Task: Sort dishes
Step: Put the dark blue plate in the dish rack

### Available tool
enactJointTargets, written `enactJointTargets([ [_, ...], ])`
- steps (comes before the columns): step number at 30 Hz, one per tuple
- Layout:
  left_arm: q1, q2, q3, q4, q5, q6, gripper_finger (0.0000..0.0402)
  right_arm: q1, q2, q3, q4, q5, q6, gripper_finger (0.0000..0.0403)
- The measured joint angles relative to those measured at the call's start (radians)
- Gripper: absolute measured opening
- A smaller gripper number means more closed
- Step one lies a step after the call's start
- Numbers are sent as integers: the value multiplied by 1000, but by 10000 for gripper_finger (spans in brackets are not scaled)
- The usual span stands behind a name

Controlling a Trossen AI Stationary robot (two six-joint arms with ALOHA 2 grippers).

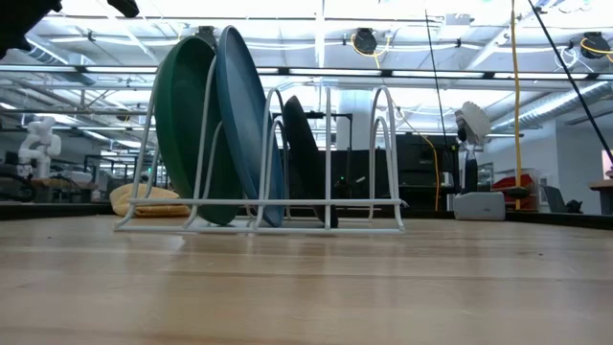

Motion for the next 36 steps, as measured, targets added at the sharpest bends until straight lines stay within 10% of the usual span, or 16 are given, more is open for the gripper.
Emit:
enactJointTargets([
  [15,0,0,0,-4,-3,0,148,-1,253,-1,-363,-770,580,167],
  [36,0,0,0,21,-3,0,148,7,270,-1,-323,-779,696,221],
])
